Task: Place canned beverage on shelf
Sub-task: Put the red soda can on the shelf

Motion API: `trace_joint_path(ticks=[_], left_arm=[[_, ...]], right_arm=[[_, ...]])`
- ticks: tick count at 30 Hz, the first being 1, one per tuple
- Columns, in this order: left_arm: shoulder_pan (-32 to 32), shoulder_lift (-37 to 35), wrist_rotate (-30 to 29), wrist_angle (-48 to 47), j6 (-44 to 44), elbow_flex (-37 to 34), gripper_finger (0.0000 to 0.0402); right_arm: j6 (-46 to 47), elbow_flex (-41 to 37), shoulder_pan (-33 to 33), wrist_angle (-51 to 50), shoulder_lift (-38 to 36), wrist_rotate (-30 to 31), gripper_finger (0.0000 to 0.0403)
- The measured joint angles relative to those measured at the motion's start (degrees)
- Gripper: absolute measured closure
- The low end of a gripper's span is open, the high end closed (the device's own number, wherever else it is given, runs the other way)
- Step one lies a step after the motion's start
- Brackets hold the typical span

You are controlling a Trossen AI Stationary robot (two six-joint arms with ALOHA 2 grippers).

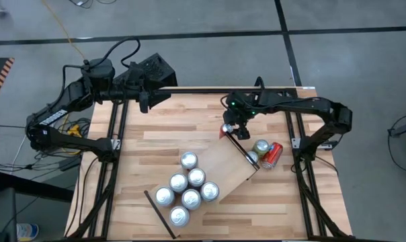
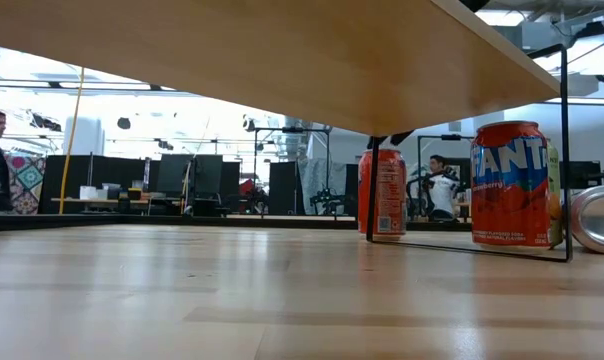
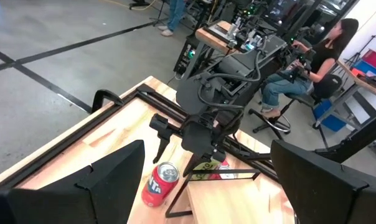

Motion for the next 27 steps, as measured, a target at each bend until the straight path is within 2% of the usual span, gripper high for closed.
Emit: trace_joint_path(ticks=[3, 8, 15, 21, 27], left_arm=[[0.0, 0.0, 0.0, -0.1, 0.0, 0.0, 0.0069], [0.0, 0.0, 0.0, -0.4, 0.0, 0.0, 0.0069], [0.0, 0.0, 0.1, -1.8, -1.2, 0.0, 0.0069], [0.0, 0.0, 0.3, -2.1, -1.9, 0.0, 0.0069], [0.0, 0.0, 0.2, -2.0, -1.8, 0.0, 0.0069]], right_arm=[[-0.5, 0.0, 0.0, 0.2, 0.0, -3.6, 0.0074], [-2.3, 0.0, 0.2, 3.4, 1.8, -3.8, 0.0074], [-3.2, 0.1, 0.4, 2.2, 6.2, -4.0, 0.0074], [-3.2, 0.0, 1.1, 1.7, 7.0, -3.4, 0.0076], [-2.8, 0.0, 1.1, 0.0, 6.7, -1.7, 0.0110]])
